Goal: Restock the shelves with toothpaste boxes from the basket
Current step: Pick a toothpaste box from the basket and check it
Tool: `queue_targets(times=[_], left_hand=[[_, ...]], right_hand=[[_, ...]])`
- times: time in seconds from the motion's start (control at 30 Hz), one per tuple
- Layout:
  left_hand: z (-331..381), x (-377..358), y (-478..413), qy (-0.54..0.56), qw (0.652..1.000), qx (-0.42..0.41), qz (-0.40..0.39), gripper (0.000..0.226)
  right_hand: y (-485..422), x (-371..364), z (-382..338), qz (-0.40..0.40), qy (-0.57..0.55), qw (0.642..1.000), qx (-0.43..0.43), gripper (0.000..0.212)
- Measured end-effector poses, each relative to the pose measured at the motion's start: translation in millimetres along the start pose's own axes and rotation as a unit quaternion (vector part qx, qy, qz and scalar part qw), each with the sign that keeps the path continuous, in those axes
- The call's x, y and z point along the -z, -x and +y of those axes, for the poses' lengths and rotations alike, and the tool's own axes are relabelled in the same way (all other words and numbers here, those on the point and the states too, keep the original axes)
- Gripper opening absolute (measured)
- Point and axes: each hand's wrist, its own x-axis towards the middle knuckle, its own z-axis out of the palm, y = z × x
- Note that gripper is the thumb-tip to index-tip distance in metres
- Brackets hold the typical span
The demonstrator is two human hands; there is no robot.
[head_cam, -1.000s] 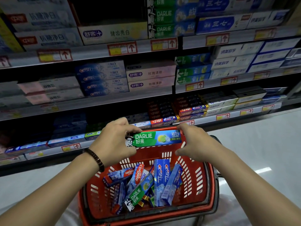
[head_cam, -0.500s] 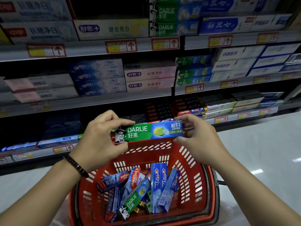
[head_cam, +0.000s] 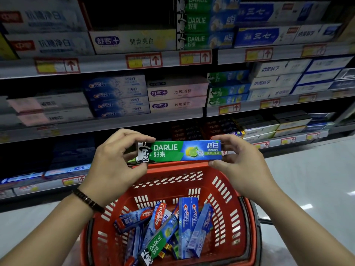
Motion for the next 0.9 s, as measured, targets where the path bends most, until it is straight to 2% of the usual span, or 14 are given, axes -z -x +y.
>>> queue_targets(times=[0.2, 0.37, 0.57, 0.77, 0.9], left_hand=[[0.7, 1.6, 0.0, 0.012, 0.998, 0.054, 0.001, 0.056], [6.1, -1.0, -0.4, 0.081, 0.992, 0.092, 0.032, 0.054], [5.5, -2.0, -2.0, 0.131, 0.984, 0.119, 0.029, 0.056], [6.5, -5.0, -6.1, 0.194, 0.966, 0.163, 0.051, 0.057], [8.9, -8.5, -7.0, 0.227, 0.948, 0.209, 0.081, 0.042]], right_hand=[[-0.2, 0.0, 0.7, -0.005, -0.022, 1.0, -0.014, 0.058], [0.9, -0.8, -0.1, -0.004, -0.049, 0.998, -0.031, 0.064], [-0.5, -3.0, -3.5, 0.007, -0.117, 0.992, -0.048, 0.066], [-1.8, -3.7, -5.8, 0.033, -0.171, 0.983, -0.065, 0.047], [-0.7, -5.1, -6.0, 0.03, -0.215, 0.974, -0.066, 0.03]])
